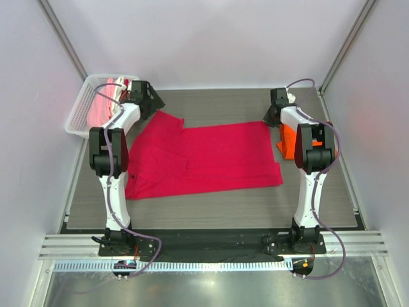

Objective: Fold and stack the t-shirts
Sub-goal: Fold the tshirt

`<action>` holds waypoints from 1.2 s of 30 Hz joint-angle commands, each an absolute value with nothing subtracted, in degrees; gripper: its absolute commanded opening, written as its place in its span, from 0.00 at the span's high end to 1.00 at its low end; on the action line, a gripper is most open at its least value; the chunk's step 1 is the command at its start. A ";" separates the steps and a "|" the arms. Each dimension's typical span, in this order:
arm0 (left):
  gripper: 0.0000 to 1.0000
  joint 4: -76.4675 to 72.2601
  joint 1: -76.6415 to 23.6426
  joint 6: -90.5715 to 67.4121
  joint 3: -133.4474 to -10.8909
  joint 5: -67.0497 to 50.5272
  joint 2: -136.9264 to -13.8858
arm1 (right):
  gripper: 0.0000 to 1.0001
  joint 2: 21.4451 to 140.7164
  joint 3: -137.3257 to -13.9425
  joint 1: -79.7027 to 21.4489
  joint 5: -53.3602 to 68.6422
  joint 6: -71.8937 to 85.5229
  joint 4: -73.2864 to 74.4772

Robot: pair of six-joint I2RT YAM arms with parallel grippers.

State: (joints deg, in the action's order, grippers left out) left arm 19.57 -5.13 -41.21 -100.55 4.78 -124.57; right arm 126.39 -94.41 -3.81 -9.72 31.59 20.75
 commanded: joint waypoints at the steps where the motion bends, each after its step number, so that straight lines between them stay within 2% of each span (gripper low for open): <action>1: 0.11 23.01 -5.19 -38.50 -105.11 7.47 -127.35 | 0.99 126.83 -94.31 -2.55 -14.59 32.08 23.29; 5: 0.25 25.04 -5.10 -38.15 -109.15 6.77 -130.95 | 0.99 126.91 -94.22 -2.55 -12.58 32.43 22.94; 9: 0.29 26.63 -5.10 -37.80 -113.45 7.91 -133.50 | 0.99 127.27 -94.22 -2.55 -11.52 32.52 22.94; 15: 0.30 31.01 -5.36 -37.36 -120.14 6.86 -139.47 | 0.99 127.09 -93.96 -2.55 -10.72 32.69 22.33; 22: 0.43 39.20 -6.77 -33.93 -130.51 8.87 -145.72 | 0.99 126.65 -92.81 -2.55 -9.84 33.13 21.53; 27: 0.46 40.60 -7.12 -32.44 -132.35 9.67 -146.86 | 0.99 126.30 -92.29 -2.55 -9.23 33.14 20.74; 32: 0.58 45.96 -7.65 -31.03 -139.03 8.97 -151.43 | 0.99 126.04 -92.02 -2.55 -8.79 33.40 20.57; 36: 0.66 47.02 -7.65 -31.03 -139.04 8.43 -152.31 | 0.99 125.42 -90.88 -2.55 -8.35 33.66 19.87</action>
State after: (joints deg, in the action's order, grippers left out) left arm 42.22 -7.33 -32.25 -138.28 9.43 -149.99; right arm 126.21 -93.27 -2.76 -8.69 33.15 18.63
